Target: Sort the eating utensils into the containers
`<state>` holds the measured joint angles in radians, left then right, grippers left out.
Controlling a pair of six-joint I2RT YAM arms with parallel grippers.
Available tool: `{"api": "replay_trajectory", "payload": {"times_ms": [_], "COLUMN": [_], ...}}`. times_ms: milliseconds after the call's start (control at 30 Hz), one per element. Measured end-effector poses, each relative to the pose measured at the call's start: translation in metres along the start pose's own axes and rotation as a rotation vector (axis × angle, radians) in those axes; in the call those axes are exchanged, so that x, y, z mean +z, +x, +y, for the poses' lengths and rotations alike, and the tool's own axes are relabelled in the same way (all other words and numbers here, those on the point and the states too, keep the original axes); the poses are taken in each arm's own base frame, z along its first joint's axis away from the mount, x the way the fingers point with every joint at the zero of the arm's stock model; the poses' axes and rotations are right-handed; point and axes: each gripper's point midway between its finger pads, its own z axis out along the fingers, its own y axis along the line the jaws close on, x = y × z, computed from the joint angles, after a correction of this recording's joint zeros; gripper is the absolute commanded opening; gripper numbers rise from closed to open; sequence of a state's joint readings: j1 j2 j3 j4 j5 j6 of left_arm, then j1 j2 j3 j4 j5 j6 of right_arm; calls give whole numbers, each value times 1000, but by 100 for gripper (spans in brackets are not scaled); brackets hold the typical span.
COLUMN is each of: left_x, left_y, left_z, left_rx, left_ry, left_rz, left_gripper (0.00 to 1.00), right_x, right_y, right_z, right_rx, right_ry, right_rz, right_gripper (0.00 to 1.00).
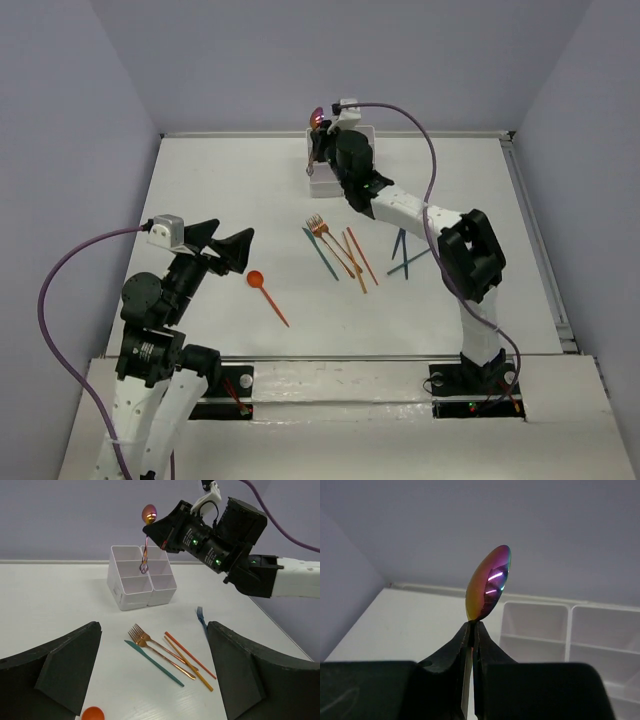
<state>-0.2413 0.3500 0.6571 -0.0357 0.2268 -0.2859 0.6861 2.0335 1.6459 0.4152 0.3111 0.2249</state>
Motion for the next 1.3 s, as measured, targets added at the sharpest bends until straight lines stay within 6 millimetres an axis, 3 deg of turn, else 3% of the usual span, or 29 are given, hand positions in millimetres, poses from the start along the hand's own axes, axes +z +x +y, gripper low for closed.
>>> {"api": "replay_trajectory", "payload": {"times_ms": [100,200,300,433,633,833,900,1000,1100,1133,1300], "left_x": [0,1,3,9,13,13,13,13,13,13,12], "left_y": [0,1,4,10,14,13,13,14,14,14,13], "left_z": [0,1,3,10,22,27,27,26,25,25,24], "left_rx": [0,0,-2,-2,-1,1,1,0,1,1,2], "left_ry": [-1,-4,-10,-35,-74,-92,-89,-84,-78,-77,-75], "left_rz": [0,2,15,40,59,56,57,59,61,60,56], "left_gripper": [99,99,99,99,99,99,99,99,99,99,99], "right_x": [30,61,92,118,134,132,129,125,121,118,105], "right_y": [-24,-33,-33,-23,-7,0,11,44,66,72,58], "right_z": [-31,-51,-64,-82,-100,-102,-103,-110,-114,-115,-107], "right_rx": [-20,-51,-81,-121,-205,-238,-248,-266,-277,-287,-290], "right_ry": [30,42,43,49,55,35,27,19,9,1,-29], "right_rz": [-110,-189,-245,-286,-310,-326,-315,-255,-211,-205,-193], "right_gripper": [7,7,7,7,7,7,7,8,43,61,74]}}
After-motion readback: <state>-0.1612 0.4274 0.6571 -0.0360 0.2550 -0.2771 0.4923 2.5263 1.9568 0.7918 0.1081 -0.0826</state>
